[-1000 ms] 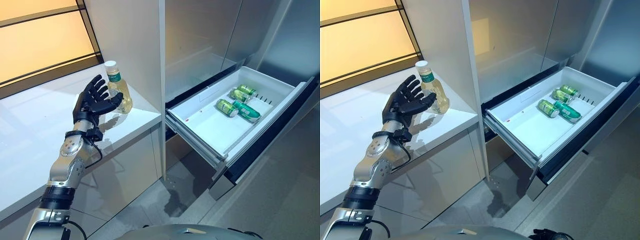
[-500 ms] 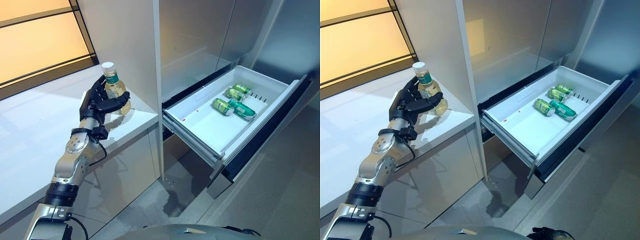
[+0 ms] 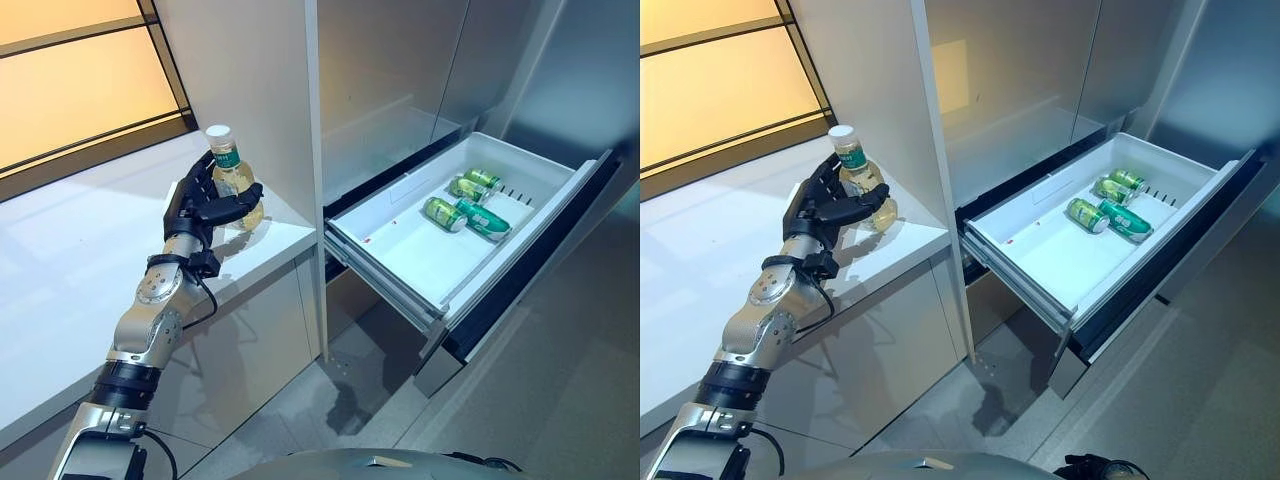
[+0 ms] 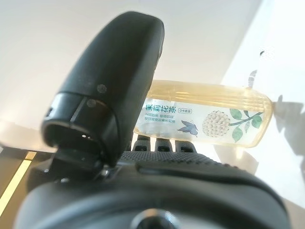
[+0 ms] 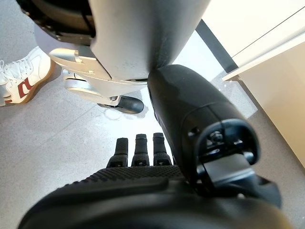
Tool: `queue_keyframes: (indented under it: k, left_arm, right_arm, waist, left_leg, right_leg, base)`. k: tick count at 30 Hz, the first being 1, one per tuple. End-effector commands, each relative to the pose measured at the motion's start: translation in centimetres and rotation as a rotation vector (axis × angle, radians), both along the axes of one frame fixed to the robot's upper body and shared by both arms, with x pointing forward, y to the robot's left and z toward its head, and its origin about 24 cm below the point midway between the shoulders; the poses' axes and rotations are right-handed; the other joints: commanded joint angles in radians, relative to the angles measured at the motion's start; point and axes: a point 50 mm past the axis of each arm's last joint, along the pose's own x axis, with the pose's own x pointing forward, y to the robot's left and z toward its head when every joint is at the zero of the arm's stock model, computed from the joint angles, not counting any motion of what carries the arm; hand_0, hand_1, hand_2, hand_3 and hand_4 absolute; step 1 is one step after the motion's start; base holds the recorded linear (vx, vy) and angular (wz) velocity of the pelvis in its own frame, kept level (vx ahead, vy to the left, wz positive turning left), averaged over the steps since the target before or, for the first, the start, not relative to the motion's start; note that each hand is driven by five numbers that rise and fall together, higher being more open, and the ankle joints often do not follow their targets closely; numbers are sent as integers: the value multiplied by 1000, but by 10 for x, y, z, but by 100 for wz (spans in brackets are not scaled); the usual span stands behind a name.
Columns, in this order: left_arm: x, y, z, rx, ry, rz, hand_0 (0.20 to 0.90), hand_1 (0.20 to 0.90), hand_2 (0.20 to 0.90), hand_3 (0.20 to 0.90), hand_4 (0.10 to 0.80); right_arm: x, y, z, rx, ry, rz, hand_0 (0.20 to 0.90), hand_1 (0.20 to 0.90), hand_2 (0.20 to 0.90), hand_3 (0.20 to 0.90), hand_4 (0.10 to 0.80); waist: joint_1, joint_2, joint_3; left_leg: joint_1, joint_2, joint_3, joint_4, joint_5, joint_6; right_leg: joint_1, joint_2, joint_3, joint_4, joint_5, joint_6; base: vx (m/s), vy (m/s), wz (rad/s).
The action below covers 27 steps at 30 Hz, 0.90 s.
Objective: Put drinks into fridge and close the fridge
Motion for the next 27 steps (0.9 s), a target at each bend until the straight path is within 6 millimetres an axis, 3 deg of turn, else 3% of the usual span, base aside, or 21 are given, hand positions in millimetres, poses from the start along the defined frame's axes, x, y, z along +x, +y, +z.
queue_keyframes:
  k: [1, 2, 3, 4, 5, 7, 22, 27]
  left_arm:
    - [25, -15, 75, 26, -318, -37, 900, 900, 900, 900, 800]
    - [26, -16, 75, 20, -319, -37, 686, 686, 686, 650, 550]
    - [26, -17, 74, 17, -322, -34, 568, 568, 568, 513, 413]
    - [27, -18, 74, 12, -321, -36, 488, 488, 488, 420, 320]
    - [27, -18, 75, 4, -322, -36, 488, 488, 488, 420, 320]
    - [28, -19, 74, -6, -322, -36, 300, 300, 300, 200, 100]
    - [27, -25, 77, -25, -376, -32, 300, 300, 300, 200, 100]
    - [22, -21, 89, 18, -453, -27, 300, 300, 300, 200, 100]
  right_arm:
    - [14, 16, -1, 68, -26, 33, 900, 900, 900, 900, 800]
    - [15, 16, -1, 68, -26, 33, 900, 900, 900, 900, 800]
    - [15, 17, -1, 68, -25, 33, 900, 900, 900, 900, 800]
    - [15, 17, -1, 68, -25, 33, 900, 900, 900, 900, 800]
    - [15, 17, -1, 68, -24, 34, 900, 900, 900, 900, 800]
    - [16, 17, -1, 68, -23, 39, 900, 900, 900, 900, 800]
    - [17, 17, -1, 58, -37, 59, 900, 900, 900, 900, 800]
    - [25, 17, 2, 50, -65, 214, 900, 900, 900, 900, 800]
  waist:
    - [-14, 3, -28]
    - [-15, 3, -28]
    - [-15, 3, -28]
    - [-16, 2, -29]
    - [-17, 2, -29]
    - [-19, 3, -31]
    - [-23, 0, -35]
    - [-16, -4, -35]
  left_leg:
    - [19, -67, 8, 3, -101, 71]
    - [19, -67, 8, 3, -101, 71]
    - [20, -67, 9, 3, -101, 71]
    - [20, -67, 10, 4, -101, 71]
    - [20, -67, 10, 3, -101, 71]
    - [21, -67, 11, 3, -102, 71]
    - [20, -66, 13, 3, -101, 71]
    - [19, -66, 9, 3, -102, 69]
  right_leg:
    - [-93, 6, 61, 35, 62, 58]
    - [-93, 6, 62, 35, 63, 58]
    - [-93, 6, 63, 35, 63, 58]
    - [-92, 6, 64, 35, 63, 58]
    - [-93, 7, 64, 35, 63, 58]
    - [-93, 7, 65, 35, 63, 58]
    - [-95, 7, 70, 34, 66, 60]
    - [-94, 4, 65, 33, 66, 60]
  base:
    - [0, 0, 0]
    - [0, 0, 0]
    - [0, 0, 0]
    - [0, 0, 0]
    - [0, 0, 0]
    - [0, 0, 0]
    - [0, -2, -2]
    - [0, 0, 0]
